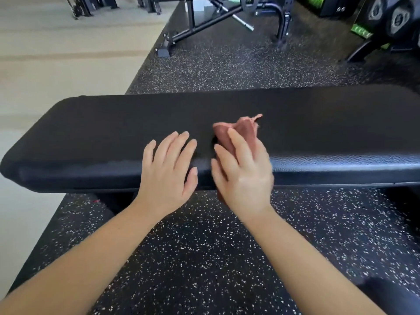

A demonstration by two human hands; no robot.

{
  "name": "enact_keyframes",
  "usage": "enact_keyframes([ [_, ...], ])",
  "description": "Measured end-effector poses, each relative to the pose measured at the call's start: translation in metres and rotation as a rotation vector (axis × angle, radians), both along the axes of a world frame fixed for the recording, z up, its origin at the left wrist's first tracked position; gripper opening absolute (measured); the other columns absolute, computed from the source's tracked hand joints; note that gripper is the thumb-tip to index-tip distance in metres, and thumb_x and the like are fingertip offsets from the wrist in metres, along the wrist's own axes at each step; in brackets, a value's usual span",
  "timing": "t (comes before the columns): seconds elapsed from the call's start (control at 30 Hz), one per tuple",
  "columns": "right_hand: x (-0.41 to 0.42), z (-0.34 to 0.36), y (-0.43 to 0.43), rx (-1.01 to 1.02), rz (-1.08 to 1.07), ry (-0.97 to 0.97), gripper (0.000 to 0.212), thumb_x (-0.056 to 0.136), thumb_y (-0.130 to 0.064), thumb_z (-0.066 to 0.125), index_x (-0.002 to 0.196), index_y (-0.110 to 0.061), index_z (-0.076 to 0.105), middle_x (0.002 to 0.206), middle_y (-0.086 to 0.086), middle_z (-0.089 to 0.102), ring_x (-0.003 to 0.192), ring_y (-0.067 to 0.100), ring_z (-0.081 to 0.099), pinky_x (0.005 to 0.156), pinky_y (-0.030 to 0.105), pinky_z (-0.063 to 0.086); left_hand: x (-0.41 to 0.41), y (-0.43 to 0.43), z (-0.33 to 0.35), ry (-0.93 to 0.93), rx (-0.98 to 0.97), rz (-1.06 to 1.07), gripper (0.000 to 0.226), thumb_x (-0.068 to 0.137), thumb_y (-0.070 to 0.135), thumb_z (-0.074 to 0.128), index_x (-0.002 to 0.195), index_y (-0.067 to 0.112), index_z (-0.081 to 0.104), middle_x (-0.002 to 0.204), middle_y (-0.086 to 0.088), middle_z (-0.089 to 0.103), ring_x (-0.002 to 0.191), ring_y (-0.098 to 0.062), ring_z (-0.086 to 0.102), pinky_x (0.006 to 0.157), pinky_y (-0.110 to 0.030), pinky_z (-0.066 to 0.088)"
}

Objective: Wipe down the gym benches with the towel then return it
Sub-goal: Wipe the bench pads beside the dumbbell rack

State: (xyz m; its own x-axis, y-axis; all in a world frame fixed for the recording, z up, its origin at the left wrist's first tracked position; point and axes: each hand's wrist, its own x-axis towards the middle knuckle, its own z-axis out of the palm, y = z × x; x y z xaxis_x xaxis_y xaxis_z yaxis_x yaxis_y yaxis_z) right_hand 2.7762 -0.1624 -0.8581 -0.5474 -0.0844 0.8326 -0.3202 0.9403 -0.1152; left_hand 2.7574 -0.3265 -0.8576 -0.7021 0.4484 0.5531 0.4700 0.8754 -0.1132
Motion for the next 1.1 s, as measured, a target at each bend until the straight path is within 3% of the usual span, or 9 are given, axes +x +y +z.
enact_keyframes([
  [0.2,0.01,-0.003,0.041,0.007,-0.07,-0.05,0.018,0.088,-0.018,0.059,0.093,-0.007,0.072,0.111,0.018,0.063,0.087,0.038,0.058,0.084,0.037,0.042,0.003,-0.049,0.0,-0.048,0.015,0.086,0.048,0.086,0.027,0.037,0.121,0.0,0.055,0.131,-0.016,0.053,0.122,-0.033,0.046,0.101,-0.05,0.027],
  [0.4,-0.008,0.001,-0.066,-0.089,-0.001,-0.058,0.012,0.082,-0.014,0.063,0.079,-0.006,0.072,0.105,0.016,0.067,0.082,0.037,0.061,0.075,0.038,0.05,0.007,-0.067,-0.011,-0.048,0.082,0.121,0.048,0.086,0.027,0.038,0.122,0.001,0.053,0.133,-0.016,0.051,0.125,-0.031,0.042,0.102,-0.049,0.025],
  [0.57,-0.002,0.003,-0.038,0.102,0.105,-0.024,0.015,0.084,-0.013,0.062,0.09,-0.004,0.072,0.104,0.017,0.066,0.1,0.026,0.052,0.081,0.036,0.046,0.008,-0.084,-0.014,-0.034,0.102,0.151,0.048,0.086,0.027,0.038,0.122,0.0,0.053,0.132,-0.017,0.052,0.124,-0.032,0.043,0.102,-0.051,0.027],
  [0.67,0.004,-0.007,-0.027,-0.026,0.014,-0.101,0.022,0.089,-0.012,0.056,0.106,-0.004,0.068,0.122,0.019,0.059,0.111,0.036,0.051,0.099,0.035,0.032,0.006,-0.095,-0.017,-0.015,0.07,0.153,0.047,0.086,0.026,0.038,0.122,0.0,0.054,0.131,-0.018,0.052,0.123,-0.034,0.046,0.101,-0.052,0.029],
  [0.8,-0.007,-0.007,-0.09,-0.229,-0.095,-0.165,0.025,0.089,-0.023,0.057,0.107,-0.009,0.068,0.124,0.006,0.058,0.108,0.023,0.052,0.095,0.013,0.025,0.0,-0.118,-0.015,-0.02,-0.001,0.109,0.047,0.086,0.026,0.039,0.123,0.001,0.054,0.133,-0.018,0.051,0.124,-0.034,0.045,0.101,-0.051,0.028],
  [0.9,-0.017,-0.007,-0.157,-0.028,0.014,-0.291,0.039,0.098,-0.035,0.03,0.134,-0.03,0.045,0.149,-0.006,0.029,0.139,0.016,0.023,0.112,0.018,0.011,-0.007,-0.142,-0.008,-0.007,-0.047,0.081,0.048,0.087,0.026,0.039,0.124,0.0,0.053,0.134,-0.019,0.05,0.124,-0.035,0.045,0.1,-0.049,0.027],
  [0.93,-0.019,-0.004,-0.17,-0.017,0.022,-0.307,0.036,0.098,-0.03,0.035,0.129,-0.027,0.051,0.147,0.0,0.035,0.136,0.026,0.032,0.11,0.029,0.027,-0.008,-0.15,-0.006,-0.005,-0.034,0.08,0.047,0.087,0.026,0.039,0.124,0.0,0.052,0.134,-0.019,0.049,0.124,-0.034,0.044,0.1,-0.049,0.027],
  [1.0,-0.019,0.001,-0.176,-0.044,0.047,-0.208,0.016,0.087,-0.015,0.058,0.096,-0.01,0.071,0.118,0.016,0.062,0.096,0.04,0.061,0.077,0.042,0.052,-0.009,-0.162,-0.003,-0.006,-0.019,0.083,0.047,0.087,0.026,0.039,0.125,0.001,0.051,0.134,-0.019,0.049,0.125,-0.034,0.042,0.101,-0.049,0.026],
  [1.1,-0.018,-0.003,-0.152,0.073,0.124,-0.087,0.01,0.082,-0.012,0.067,0.084,-0.003,0.071,0.103,0.019,0.067,0.093,0.03,0.059,0.078,0.035,0.049,-0.011,-0.174,-0.005,-0.004,0.005,0.102,0.048,0.085,0.026,0.04,0.124,0.0,0.053,0.133,-0.019,0.05,0.124,-0.034,0.044,0.1,-0.049,0.027],
])
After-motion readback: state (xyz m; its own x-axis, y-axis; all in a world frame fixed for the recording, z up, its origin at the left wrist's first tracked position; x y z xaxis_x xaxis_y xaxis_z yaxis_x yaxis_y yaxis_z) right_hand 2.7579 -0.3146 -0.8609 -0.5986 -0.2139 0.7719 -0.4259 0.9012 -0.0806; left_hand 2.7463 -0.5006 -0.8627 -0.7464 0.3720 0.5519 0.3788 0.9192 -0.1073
